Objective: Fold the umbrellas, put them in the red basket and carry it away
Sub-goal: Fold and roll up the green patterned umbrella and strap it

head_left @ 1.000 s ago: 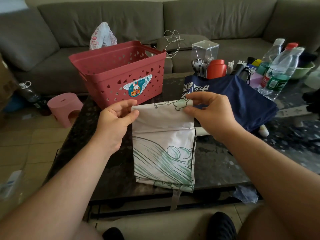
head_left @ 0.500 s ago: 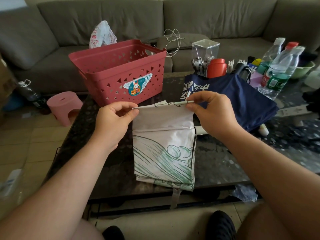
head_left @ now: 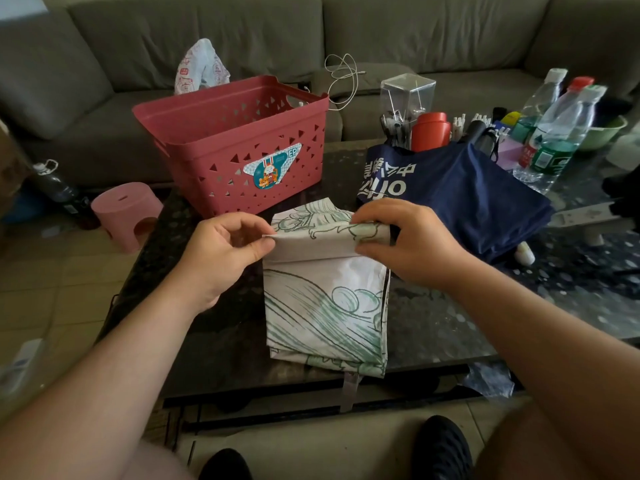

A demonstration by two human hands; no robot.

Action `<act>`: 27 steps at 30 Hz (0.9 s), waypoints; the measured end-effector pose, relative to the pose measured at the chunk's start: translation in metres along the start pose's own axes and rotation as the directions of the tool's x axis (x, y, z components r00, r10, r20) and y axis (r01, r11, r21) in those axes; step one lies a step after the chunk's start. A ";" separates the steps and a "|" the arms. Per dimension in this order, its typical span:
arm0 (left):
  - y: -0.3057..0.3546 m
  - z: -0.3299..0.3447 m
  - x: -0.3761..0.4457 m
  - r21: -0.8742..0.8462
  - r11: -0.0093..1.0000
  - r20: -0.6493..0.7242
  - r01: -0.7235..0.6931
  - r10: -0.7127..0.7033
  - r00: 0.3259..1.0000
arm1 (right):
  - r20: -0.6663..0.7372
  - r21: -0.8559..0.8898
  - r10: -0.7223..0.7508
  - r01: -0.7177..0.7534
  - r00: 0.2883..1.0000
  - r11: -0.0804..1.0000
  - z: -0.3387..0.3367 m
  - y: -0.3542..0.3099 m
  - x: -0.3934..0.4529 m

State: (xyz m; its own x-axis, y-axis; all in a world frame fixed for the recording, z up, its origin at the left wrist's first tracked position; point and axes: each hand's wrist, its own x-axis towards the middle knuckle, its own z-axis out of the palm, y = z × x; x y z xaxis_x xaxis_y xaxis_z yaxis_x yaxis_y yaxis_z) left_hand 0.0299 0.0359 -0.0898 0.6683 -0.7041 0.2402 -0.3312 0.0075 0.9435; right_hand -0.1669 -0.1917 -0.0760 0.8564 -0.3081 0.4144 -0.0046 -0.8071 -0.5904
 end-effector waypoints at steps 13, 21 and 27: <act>-0.029 0.005 -0.017 0.582 0.659 0.397 -0.477 0.281 0.874 | 0.234 -0.027 -0.155 0.166 0.960 0.986 0.008 -0.007 -0.033; -0.040 0.010 -0.033 0.602 0.490 0.576 -0.630 0.281 0.768 | 0.418 -0.105 -0.183 0.247 0.890 0.963 0.028 0.003 -0.052; -0.032 0.008 -0.040 0.616 0.494 0.640 -0.613 0.139 0.756 | 0.564 -0.153 -0.132 0.260 0.815 0.953 0.038 0.001 -0.062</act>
State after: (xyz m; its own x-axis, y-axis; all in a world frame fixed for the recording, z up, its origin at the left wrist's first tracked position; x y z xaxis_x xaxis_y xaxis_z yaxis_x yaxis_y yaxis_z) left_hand 0.0083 0.0587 -0.1315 0.0330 -0.9854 0.1670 -0.9839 -0.0027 0.1787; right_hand -0.2000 -0.1544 -0.1288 0.9899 0.1399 0.0247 0.1397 -0.9265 -0.3494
